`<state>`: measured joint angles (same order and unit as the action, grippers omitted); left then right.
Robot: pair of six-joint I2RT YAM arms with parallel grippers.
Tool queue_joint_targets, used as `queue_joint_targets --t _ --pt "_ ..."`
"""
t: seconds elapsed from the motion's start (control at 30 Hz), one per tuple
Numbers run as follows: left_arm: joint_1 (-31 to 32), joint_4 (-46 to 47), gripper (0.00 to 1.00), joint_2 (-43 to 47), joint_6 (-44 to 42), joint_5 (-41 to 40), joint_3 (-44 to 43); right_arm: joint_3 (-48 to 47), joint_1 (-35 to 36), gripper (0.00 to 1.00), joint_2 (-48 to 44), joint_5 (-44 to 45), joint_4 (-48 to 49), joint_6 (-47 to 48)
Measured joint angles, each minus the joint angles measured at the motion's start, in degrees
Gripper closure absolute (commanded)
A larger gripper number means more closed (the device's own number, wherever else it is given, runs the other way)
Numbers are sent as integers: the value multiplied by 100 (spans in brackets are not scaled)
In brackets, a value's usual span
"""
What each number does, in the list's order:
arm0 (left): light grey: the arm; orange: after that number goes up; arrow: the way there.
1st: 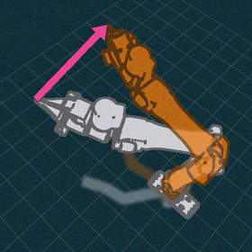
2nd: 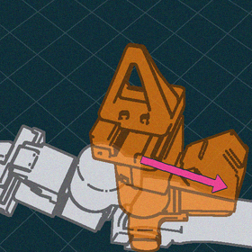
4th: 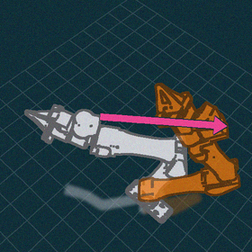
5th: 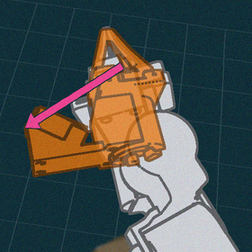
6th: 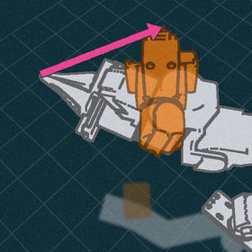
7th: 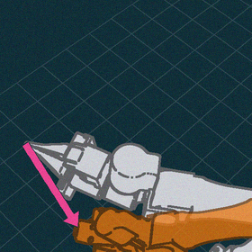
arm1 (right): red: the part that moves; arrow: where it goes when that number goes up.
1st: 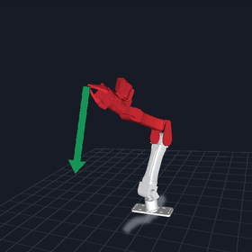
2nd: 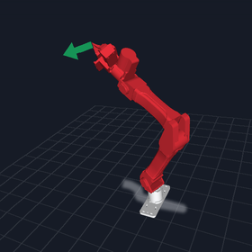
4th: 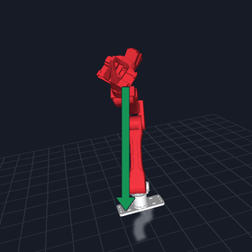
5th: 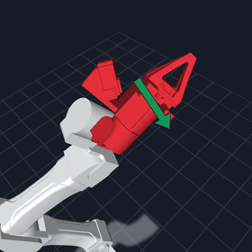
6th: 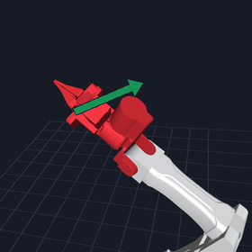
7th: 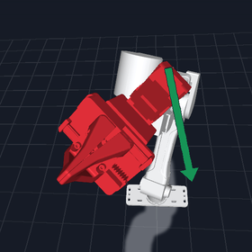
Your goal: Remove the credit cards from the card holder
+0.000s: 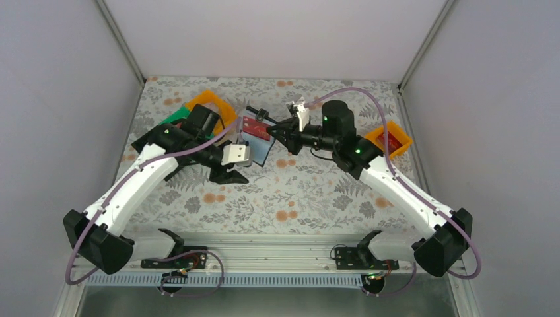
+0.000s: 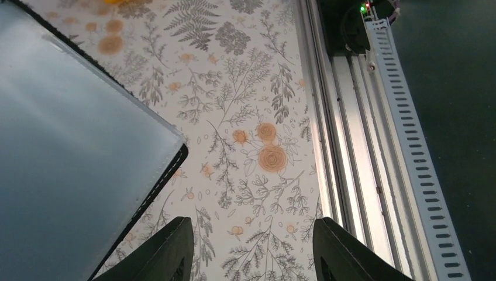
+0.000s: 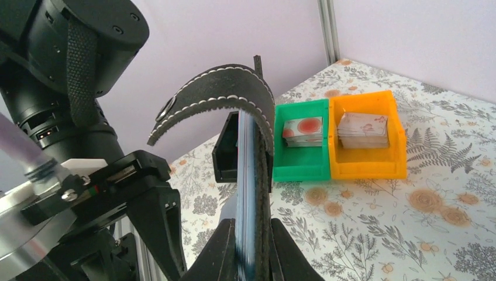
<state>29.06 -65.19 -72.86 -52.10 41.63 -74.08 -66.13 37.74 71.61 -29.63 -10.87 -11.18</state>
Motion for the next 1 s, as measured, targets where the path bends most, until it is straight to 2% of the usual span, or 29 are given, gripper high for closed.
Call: queue_joint_targets --t 0.2,0.4,0.53,0.67,0.73,0.8,0.83,0.97,1.0 --pt "-162 -33 32 448 81 46 -162 0 -11 96 -50 94 133 -245" --pt "-785 610 12 619 916 -146 -942 -20 -101 96 -229 -11 422 -765" --pt "-1043 828 7 345 1239 -133 -1163 -317 -107 96 -184 -527 289 -577" --pt "-1062 920 7 90 1408 140 -1132 -352 -107 96 -197 -909 289 -372" --pt "-1062 938 12 20 1451 334 -1106 -352 -107 96 -186 -1115 295 -354" --pt "-1064 931 24 -46 1478 579 -1106 -350 -107 96 -181 -1250 330 -356" --pt "-1064 916 33 -68 1484 675 -1106 -345 -107 96 -181 -1285 367 -361" --pt "-1069 695 93 -142 1198 1403 -1060 -227 -107 95 -190 -1401 673 -433" --pt "-1069 621 97 -153 1150 1491 -1051 -199 -107 91 -190 -1423 699 -446"
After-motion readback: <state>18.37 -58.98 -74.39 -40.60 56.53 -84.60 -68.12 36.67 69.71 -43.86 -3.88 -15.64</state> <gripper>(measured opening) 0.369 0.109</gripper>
